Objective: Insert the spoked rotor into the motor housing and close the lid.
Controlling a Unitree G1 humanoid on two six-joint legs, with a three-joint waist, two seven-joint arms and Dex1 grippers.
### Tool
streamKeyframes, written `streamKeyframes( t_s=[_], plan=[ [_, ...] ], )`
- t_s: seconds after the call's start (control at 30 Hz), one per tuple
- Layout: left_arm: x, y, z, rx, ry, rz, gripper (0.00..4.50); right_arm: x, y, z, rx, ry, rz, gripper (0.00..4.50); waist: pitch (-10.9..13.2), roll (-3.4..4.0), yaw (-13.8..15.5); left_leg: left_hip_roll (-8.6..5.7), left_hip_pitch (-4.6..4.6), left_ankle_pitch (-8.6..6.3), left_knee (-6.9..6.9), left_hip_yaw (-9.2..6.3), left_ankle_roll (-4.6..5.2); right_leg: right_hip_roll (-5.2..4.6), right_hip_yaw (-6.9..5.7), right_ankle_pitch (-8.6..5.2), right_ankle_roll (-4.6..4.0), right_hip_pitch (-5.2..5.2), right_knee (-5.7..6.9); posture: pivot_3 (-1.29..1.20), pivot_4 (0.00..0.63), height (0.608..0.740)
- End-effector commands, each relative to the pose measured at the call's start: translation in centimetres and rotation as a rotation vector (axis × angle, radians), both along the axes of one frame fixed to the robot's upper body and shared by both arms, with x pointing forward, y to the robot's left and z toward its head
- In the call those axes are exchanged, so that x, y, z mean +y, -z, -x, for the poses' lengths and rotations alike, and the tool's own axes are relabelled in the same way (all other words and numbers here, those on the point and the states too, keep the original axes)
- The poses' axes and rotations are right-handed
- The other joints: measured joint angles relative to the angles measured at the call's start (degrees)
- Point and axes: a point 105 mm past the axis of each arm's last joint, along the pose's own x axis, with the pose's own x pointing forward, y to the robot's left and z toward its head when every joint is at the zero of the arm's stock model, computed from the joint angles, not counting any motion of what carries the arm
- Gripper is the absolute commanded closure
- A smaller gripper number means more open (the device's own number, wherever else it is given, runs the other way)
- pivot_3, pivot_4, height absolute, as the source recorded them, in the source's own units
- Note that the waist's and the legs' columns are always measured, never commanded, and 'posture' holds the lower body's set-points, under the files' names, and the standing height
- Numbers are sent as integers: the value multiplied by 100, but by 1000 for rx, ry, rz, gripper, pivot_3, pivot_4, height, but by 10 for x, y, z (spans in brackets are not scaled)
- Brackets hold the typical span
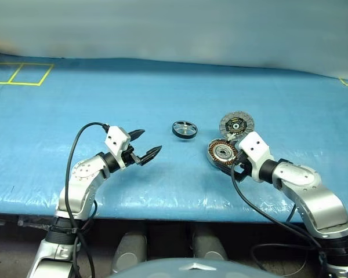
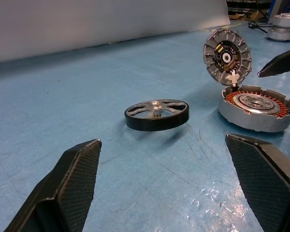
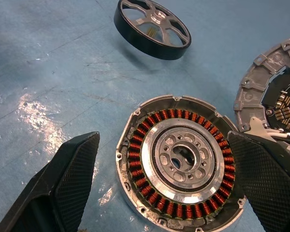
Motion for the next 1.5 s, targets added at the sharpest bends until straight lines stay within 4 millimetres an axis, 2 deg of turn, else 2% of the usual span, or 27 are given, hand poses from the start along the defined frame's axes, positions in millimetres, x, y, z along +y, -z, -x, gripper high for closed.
streamKeyframes(
  t_s=[0.03,1.13,1.4,1.5],
  plan=[
    [0,-16,1,-74,8,3,26,-1,-6,-1,-21,-8,21,0,0,0,1,0,0,0,0,0,0,0,0,0,0,0,0,0,150,740],
    [-3,-16,1,-86,15,4,26,2,-3,-4,11,-71,91,0,3,-4,-1,0,0,0,0,0,0,0,0,0,0,-1,-1,0,150,740],
    [-4,-15,0,-82,16,3,26,-4,-1,-7,43,-136,211,0,3,-6,-4,0,0,0,0,1,0,0,-1,0,0,-1,-2,0,150,740],
    [-4,-16,-1,-87,16,3,26,-12,1,-11,70,-155,283,0,4,-7,-8,0,0,0,0,1,0,0,-1,0,0,-1,-2,0,150,740]
  ],
)
